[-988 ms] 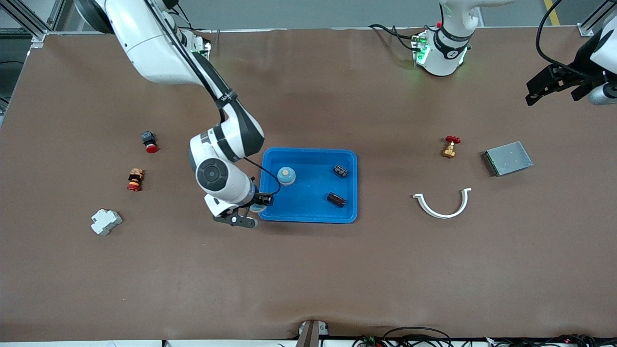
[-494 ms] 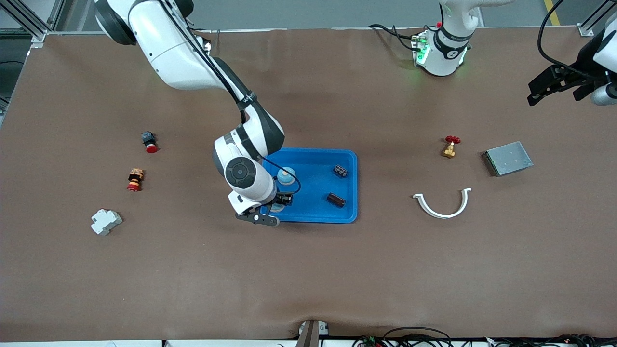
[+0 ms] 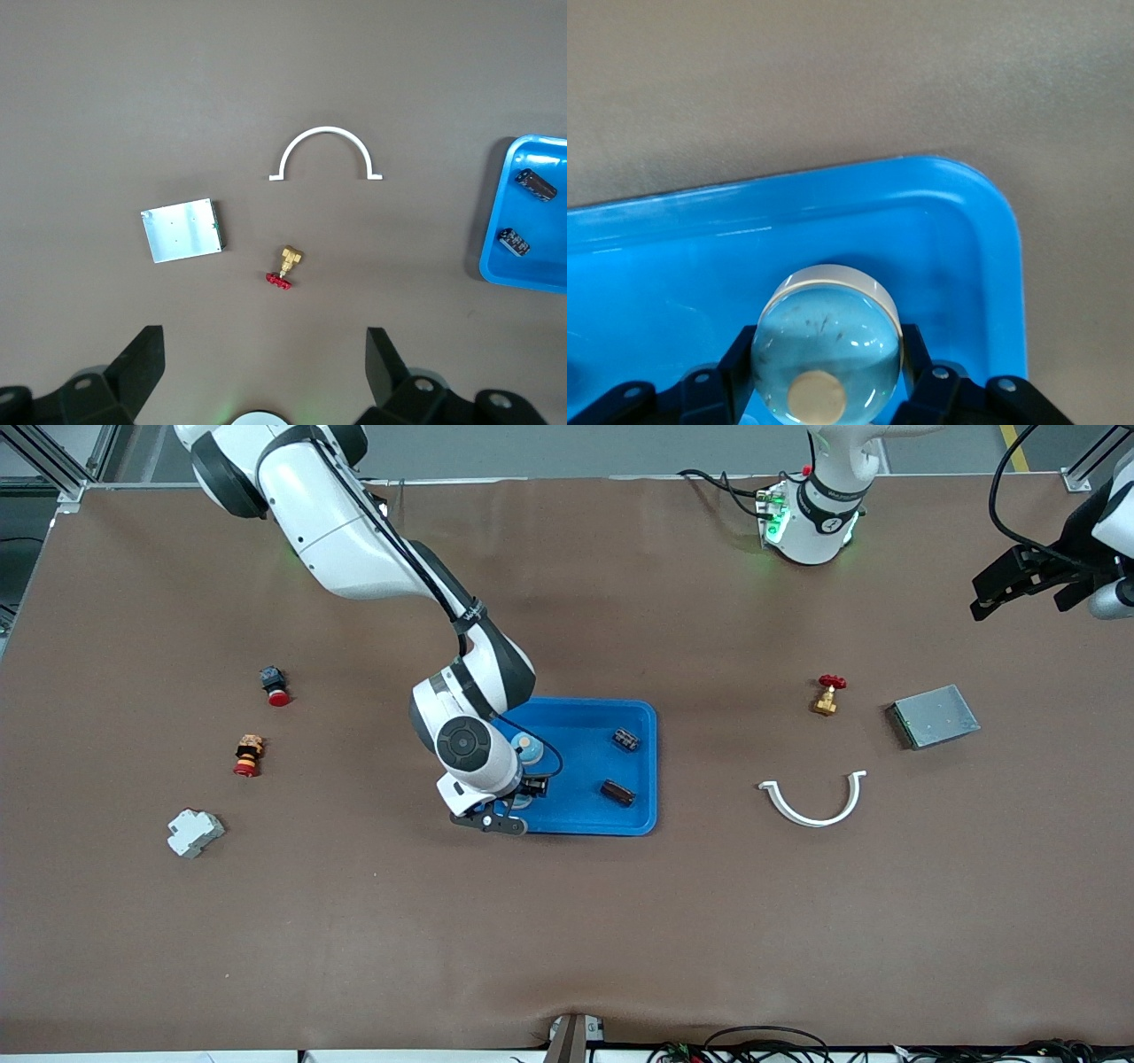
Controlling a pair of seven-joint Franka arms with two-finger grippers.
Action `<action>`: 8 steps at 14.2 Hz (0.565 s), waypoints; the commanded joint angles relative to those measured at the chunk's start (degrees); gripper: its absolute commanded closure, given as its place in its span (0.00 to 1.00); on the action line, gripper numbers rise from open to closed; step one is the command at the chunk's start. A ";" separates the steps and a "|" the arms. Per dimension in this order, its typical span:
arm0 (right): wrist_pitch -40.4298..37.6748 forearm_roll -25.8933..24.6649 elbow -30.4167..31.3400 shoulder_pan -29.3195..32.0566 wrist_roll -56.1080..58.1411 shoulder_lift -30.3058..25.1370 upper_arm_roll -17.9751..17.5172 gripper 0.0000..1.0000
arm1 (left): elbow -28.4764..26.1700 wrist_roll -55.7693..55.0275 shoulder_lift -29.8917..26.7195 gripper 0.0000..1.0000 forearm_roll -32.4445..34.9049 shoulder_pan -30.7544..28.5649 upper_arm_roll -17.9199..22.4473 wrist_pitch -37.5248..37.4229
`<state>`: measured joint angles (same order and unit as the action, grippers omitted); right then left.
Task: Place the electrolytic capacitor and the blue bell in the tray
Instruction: 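Lower the bell into the tray and open the right gripper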
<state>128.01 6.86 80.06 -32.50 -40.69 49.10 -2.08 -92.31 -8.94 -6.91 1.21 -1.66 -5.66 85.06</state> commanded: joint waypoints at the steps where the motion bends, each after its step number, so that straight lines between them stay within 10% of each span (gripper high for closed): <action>1: 1.27 0.43 -1.57 -0.46 -0.18 1.09 0.50 0.92 | 1.08 1.21 0.58 0.00 -1.21 -0.37 0.21 0.02; 3: 1.27 0.52 -1.57 -0.38 -0.18 1.09 0.50 0.65 | 0.99 1.21 0.58 0.00 -1.12 -0.54 0.30 -0.07; 4: 1.27 0.52 -1.57 -0.37 -0.35 1.00 0.50 0.20 | 0.99 1.21 0.67 0.00 -1.12 -0.63 0.21 0.02; 5: 1.19 0.52 -1.48 -0.37 -0.26 1.00 0.50 0.00 | 0.99 1.21 0.76 0.00 -1.12 -0.63 0.21 0.02; 8: 0.14 0.43 -0.17 0.33 2.18 -0.39 0.59 0.00 | 0.90 1.21 0.76 0.00 -1.12 -0.63 0.21 -0.07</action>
<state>129.41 6.85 80.05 -32.47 -40.23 49.42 -1.62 -92.31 -8.94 -6.61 1.21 -1.83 -5.59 85.09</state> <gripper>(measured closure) 0.004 0.000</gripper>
